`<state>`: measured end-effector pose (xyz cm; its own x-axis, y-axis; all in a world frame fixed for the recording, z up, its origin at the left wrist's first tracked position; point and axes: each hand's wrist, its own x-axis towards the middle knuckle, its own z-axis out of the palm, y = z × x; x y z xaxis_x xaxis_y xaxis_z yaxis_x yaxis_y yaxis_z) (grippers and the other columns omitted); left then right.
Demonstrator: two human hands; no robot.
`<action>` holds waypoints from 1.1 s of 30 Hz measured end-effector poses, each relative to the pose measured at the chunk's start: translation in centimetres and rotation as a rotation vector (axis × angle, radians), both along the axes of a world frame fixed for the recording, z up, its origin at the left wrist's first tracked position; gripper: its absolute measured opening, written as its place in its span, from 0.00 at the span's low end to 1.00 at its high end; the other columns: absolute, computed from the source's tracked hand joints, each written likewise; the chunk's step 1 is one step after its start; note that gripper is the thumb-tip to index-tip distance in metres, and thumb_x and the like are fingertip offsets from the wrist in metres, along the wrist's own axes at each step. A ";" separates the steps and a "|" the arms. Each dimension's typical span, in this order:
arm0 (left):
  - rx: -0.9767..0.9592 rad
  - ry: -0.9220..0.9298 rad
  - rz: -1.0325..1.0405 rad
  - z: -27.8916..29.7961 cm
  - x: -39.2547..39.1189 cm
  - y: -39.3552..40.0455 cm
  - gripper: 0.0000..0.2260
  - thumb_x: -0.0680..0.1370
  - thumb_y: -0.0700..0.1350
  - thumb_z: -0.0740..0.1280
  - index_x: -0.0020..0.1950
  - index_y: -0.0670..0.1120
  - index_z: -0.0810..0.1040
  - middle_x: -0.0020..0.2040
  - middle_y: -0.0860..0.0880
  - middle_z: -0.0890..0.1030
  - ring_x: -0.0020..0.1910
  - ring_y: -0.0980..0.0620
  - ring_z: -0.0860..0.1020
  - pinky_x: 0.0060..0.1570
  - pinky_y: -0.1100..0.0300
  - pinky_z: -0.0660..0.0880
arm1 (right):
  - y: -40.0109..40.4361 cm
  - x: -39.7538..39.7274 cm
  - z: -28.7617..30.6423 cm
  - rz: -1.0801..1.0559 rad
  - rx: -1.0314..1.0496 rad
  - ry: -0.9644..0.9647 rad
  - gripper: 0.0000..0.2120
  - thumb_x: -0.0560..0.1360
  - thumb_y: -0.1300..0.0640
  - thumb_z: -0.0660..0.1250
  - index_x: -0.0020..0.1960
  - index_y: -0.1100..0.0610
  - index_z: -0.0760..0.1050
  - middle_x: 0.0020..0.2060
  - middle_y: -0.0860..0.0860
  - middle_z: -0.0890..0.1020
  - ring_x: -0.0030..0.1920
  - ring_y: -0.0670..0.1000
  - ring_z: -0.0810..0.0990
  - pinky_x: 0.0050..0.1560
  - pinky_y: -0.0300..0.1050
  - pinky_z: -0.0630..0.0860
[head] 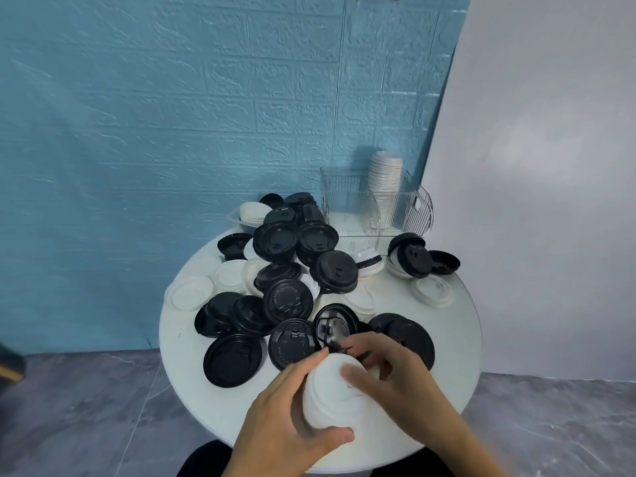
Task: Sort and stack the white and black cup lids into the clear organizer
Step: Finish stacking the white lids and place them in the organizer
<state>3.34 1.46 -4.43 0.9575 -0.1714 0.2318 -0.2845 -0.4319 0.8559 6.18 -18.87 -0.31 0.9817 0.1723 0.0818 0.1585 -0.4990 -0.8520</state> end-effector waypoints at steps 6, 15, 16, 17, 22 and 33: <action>-0.011 0.019 0.030 -0.2 0.0 -0.3 0.42 0.57 0.65 0.79 0.67 0.79 0.65 0.65 0.71 0.76 0.65 0.66 0.76 0.64 0.57 0.76 | 0.3 -1.1 -0.5 0.010 -0.062 -0.150 0.13 0.74 0.37 0.69 0.57 0.37 0.82 0.55 0.33 0.80 0.53 0.43 0.80 0.47 0.32 0.74; -0.018 0.036 -0.037 -1.0 0.6 0.1 0.42 0.58 0.65 0.83 0.68 0.75 0.69 0.64 0.68 0.79 0.64 0.64 0.78 0.61 0.59 0.77 | 0.0 -1.3 -0.2 0.074 -0.199 -0.083 0.33 0.61 0.27 0.72 0.63 0.37 0.78 0.60 0.28 0.74 0.62 0.37 0.74 0.55 0.31 0.68; -0.016 0.061 -0.042 -1.1 0.7 0.2 0.42 0.57 0.65 0.83 0.67 0.75 0.68 0.63 0.68 0.80 0.62 0.64 0.79 0.60 0.59 0.78 | 0.1 -1.3 -0.2 0.074 -0.212 -0.083 0.33 0.61 0.27 0.72 0.63 0.37 0.77 0.60 0.28 0.73 0.62 0.36 0.73 0.54 0.30 0.67; -0.016 0.081 -0.048 -1.1 0.8 0.4 0.42 0.57 0.65 0.83 0.66 0.76 0.68 0.62 0.69 0.80 0.62 0.64 0.79 0.59 0.60 0.78 | 0.1 -1.3 -0.2 0.078 -0.227 -0.081 0.33 0.60 0.27 0.72 0.63 0.36 0.77 0.60 0.27 0.72 0.62 0.36 0.73 0.55 0.30 0.67; -0.011 0.138 -0.070 -1.2 1.0 0.6 0.42 0.57 0.65 0.82 0.66 0.77 0.65 0.59 0.70 0.81 0.59 0.67 0.80 0.56 0.66 0.77 | 0.5 -1.3 -0.4 0.103 -0.284 -0.079 0.34 0.62 0.28 0.70 0.67 0.36 0.74 0.62 0.25 0.68 0.64 0.33 0.69 0.60 0.29 0.66; -0.004 0.095 -0.028 -1.2 0.9 0.5 0.43 0.56 0.66 0.81 0.66 0.79 0.64 0.61 0.75 0.77 0.61 0.72 0.77 0.61 0.67 0.75 | -3.2 9.4 2.3 -0.200 -0.281 -0.201 0.16 0.74 0.42 0.72 0.60 0.46 0.80 0.54 0.39 0.82 0.51 0.41 0.79 0.56 0.46 0.78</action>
